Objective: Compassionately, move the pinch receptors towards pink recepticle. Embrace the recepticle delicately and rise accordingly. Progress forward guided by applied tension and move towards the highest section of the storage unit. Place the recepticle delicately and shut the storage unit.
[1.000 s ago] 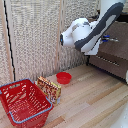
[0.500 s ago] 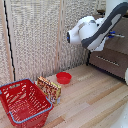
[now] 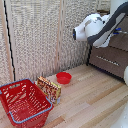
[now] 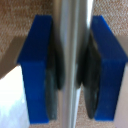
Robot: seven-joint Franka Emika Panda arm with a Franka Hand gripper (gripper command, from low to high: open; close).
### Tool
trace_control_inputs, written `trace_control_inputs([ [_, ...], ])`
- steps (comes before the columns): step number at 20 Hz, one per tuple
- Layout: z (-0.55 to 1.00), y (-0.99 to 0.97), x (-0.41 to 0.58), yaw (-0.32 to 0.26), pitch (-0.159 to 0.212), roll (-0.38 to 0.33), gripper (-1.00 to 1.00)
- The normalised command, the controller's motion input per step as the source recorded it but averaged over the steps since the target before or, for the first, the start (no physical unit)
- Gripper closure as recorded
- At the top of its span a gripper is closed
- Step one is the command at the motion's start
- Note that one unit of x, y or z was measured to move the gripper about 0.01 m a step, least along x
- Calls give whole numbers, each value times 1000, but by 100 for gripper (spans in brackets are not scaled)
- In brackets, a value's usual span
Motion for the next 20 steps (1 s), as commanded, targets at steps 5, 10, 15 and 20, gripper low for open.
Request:
trace_control_inputs([
  [5, 250, -993, -128, 0, -41, 2, 100],
  [10, 17, -253, 5, 10, -25, 15, -100],
  [15, 0, 153, 159, 21, -1, -5, -100],
  [20, -34, 381, 259, -51, 0, -53, -100],
])
